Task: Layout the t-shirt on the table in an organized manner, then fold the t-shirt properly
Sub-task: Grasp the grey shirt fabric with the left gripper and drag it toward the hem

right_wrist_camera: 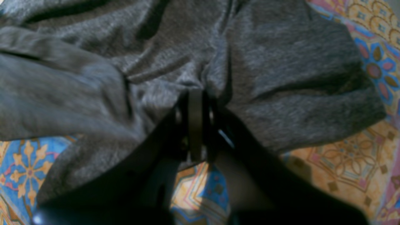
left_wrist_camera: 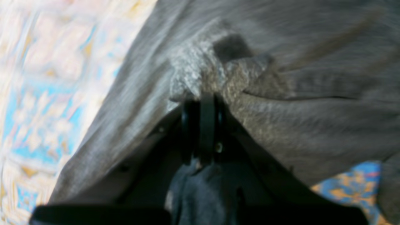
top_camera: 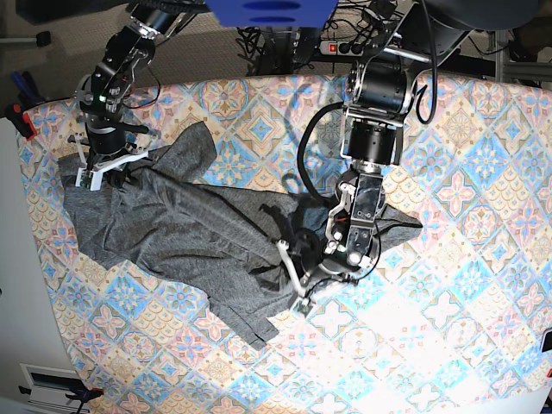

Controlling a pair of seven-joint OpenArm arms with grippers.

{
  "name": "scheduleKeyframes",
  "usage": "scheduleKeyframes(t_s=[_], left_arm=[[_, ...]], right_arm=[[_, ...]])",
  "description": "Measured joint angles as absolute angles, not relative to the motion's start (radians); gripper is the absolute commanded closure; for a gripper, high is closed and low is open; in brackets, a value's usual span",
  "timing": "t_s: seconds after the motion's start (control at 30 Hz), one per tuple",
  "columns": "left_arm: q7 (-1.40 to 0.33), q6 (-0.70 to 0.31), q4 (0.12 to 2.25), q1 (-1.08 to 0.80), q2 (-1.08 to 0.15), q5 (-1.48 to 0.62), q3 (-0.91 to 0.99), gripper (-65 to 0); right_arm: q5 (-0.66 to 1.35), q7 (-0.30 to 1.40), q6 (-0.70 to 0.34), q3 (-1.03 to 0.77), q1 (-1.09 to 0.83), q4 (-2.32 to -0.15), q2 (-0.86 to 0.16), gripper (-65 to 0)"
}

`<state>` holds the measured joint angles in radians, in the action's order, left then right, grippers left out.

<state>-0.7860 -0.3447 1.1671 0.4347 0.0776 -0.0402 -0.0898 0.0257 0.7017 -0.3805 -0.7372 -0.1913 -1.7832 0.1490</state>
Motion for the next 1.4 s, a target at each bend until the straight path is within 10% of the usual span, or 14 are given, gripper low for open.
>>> scheduleKeyframes(t_s=[0.2,1.4], left_arm=[[-0.79,-0.347,1.145,0.39,0.086,-0.044,-0.094,-17.6],[-0.743,-0.265,1.048,0.492,0.088,0.062,-0.289,-17.6]], right_arm=[[0.026,0.702,-0.381,-0.736,-0.189,-1.783,0.149,0.0],[0.026,0.702,-0.38,-0.735,-0.191,-1.783,0.147,0.0]])
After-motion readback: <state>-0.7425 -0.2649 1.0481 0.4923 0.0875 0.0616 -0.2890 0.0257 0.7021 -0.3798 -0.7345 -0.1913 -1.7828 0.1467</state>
